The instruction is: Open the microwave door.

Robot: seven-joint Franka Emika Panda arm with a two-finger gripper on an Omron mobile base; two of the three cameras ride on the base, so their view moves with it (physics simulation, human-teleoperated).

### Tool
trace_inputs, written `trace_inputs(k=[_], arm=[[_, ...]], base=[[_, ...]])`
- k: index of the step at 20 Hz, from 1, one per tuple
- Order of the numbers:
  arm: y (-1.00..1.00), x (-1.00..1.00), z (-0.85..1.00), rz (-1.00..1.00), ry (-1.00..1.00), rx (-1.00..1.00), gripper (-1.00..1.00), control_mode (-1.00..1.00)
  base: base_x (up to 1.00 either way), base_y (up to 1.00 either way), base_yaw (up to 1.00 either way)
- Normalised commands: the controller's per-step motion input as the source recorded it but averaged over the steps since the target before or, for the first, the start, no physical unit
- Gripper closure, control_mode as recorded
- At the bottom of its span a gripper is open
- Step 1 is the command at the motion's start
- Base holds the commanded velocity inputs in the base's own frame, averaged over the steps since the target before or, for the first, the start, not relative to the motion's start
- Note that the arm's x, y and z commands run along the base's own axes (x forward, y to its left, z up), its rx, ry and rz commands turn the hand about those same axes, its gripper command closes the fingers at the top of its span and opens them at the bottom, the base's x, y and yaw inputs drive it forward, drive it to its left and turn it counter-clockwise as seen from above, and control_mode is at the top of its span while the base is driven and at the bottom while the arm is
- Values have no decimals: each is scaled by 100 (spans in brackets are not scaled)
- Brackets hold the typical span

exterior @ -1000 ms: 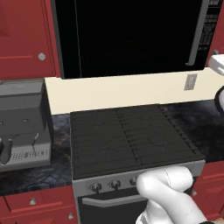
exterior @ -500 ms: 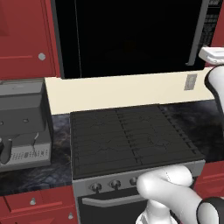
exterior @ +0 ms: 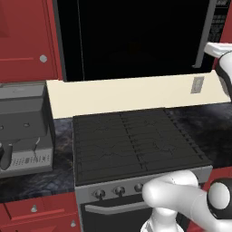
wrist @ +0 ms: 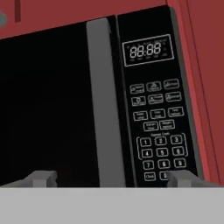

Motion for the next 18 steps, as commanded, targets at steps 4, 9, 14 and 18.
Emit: trace_inputs(k=[4, 9, 14, 18], arm=[[0, 59, -2, 0, 0, 0, -100, -100], [0, 61, 0, 1, 0, 0, -100, -100], [0, 58, 0, 0, 2, 0, -100, -100], [0, 54, 0, 1, 5, 0, -100, -100]], base=[[0, 0, 0], [0, 0, 0], [0, 0, 0], [0, 0, 0]])
